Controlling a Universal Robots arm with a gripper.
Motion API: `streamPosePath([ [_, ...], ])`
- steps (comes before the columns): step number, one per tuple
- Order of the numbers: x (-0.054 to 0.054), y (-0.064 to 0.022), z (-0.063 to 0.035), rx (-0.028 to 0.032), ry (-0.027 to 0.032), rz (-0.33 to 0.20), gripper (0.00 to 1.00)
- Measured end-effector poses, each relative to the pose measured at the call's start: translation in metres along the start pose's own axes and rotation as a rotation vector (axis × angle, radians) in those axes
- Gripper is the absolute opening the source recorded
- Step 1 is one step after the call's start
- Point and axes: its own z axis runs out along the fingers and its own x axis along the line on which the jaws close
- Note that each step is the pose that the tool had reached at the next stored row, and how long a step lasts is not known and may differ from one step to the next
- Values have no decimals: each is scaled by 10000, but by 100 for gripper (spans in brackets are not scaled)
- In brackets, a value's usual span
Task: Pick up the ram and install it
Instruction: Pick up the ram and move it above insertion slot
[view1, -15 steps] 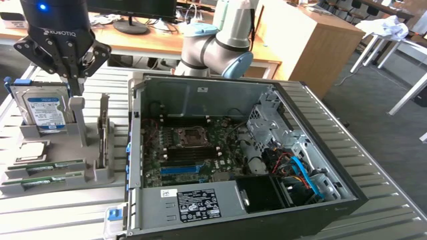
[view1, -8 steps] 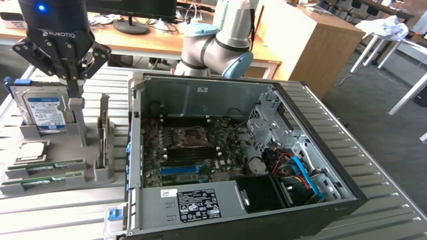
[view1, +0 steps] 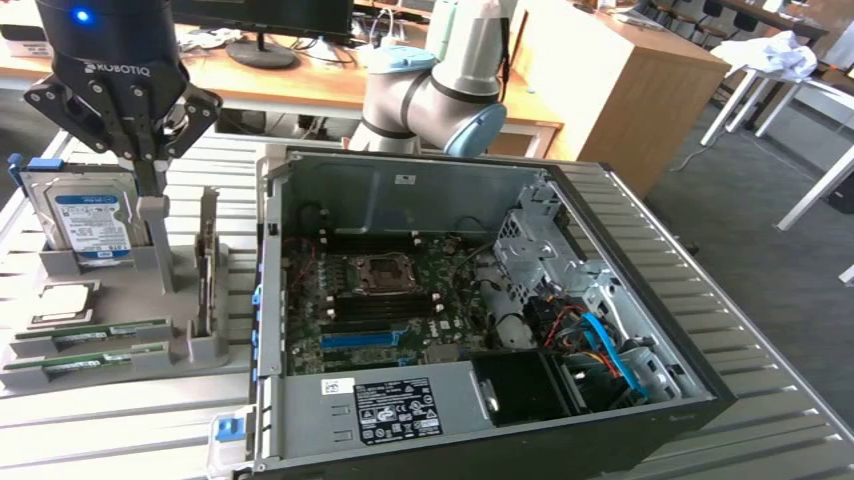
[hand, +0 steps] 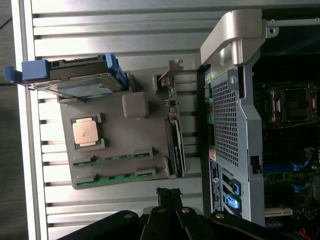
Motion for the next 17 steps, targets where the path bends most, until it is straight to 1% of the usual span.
streamPosePath([
  [9,0,0,0,-3,0,-105,10],
  [17,0,-5,0,-16,-1,-598,10],
])
